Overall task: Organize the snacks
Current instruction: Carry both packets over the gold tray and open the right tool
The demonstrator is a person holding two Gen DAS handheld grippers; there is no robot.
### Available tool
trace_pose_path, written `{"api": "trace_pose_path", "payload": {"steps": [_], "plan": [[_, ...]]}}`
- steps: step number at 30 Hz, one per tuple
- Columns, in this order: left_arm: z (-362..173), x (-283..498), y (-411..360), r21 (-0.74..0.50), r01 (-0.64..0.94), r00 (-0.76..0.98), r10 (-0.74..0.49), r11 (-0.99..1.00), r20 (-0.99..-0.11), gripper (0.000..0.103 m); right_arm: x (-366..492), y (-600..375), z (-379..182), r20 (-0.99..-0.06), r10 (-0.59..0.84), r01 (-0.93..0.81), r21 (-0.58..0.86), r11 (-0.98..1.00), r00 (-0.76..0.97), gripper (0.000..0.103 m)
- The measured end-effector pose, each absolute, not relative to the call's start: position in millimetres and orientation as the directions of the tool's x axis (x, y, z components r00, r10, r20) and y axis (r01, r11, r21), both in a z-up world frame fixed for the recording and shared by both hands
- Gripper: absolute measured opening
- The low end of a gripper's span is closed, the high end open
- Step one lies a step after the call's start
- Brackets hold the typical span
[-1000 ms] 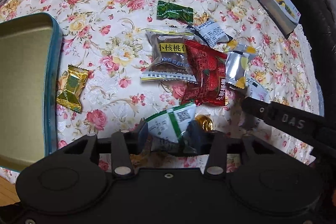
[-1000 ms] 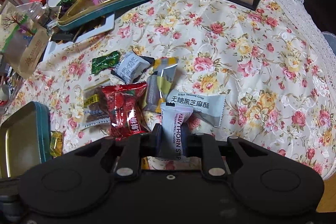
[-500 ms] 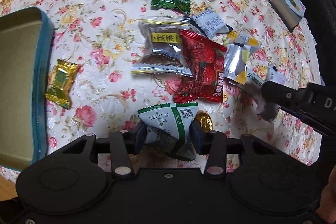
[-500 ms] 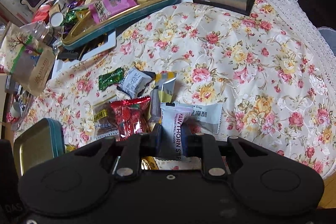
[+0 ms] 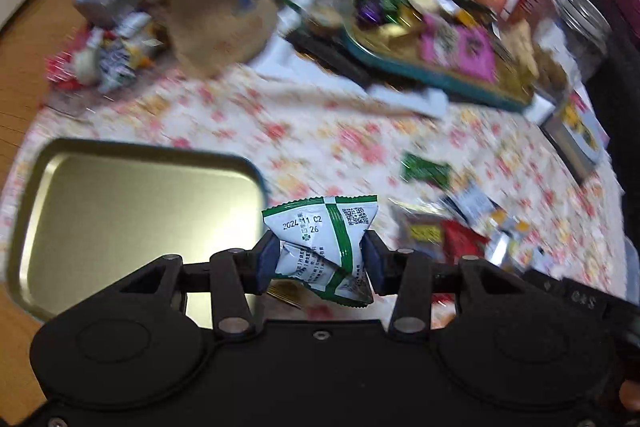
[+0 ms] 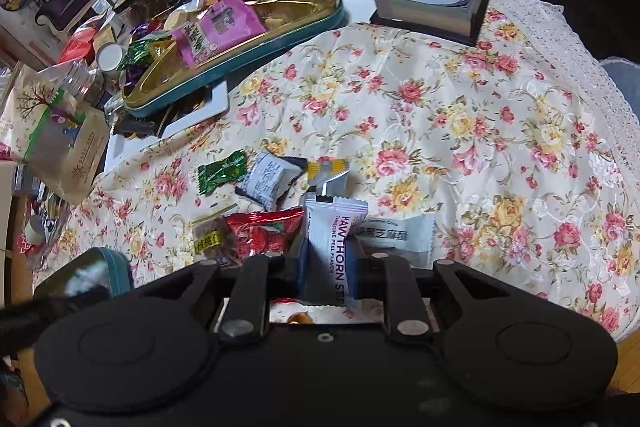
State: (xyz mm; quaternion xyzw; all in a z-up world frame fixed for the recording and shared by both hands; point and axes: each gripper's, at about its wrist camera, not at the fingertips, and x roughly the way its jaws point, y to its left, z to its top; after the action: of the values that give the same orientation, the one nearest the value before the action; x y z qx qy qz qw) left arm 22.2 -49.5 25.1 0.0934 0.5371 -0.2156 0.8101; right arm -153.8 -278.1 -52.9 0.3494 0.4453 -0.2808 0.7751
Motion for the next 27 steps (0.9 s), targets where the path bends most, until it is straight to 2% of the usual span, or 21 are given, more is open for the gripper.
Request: {"api": "trace_pose_path", "payload": {"steps": [7, 11, 19, 24, 27], "plan": [[46, 52, -4, 0.059, 0.322, 0.496, -0.116, 0.945, -0.861, 0.052, -123, -246, -40, -0.864, -0.081, 0.687, 0.334, 0.645, 0.496, 0.021], [53, 69, 26, 0.085, 0.249, 0.530, -0.062, 0.965, -0.846, 0.052, -101, -217, -30, -0.837, -0.040, 0.614, 0.368, 0.698, 0.546, 0.021], [55, 101, 88, 0.092, 0.078, 0.479, 0.043, 0.993, -0.877, 0.052, -58, -136, -7, -0.804, 0.125, 0.368, 0.397, 0.841, 0.581, 0.021], [47, 117, 119, 0.032, 0.011, 0.413, 0.025, 0.999, -0.910, 0.052, -31, -92, 3, -0.802, 0.215, 0.235, 0.401, 0.886, 0.557, 0.021], [46, 121, 129, 0.042, -0.024, 0.409, 0.048, 0.999, -0.911, 0.053, -22, -72, 2, -0.797, 0.258, 0.165, 0.405, 0.899, 0.546, 0.021]]}}
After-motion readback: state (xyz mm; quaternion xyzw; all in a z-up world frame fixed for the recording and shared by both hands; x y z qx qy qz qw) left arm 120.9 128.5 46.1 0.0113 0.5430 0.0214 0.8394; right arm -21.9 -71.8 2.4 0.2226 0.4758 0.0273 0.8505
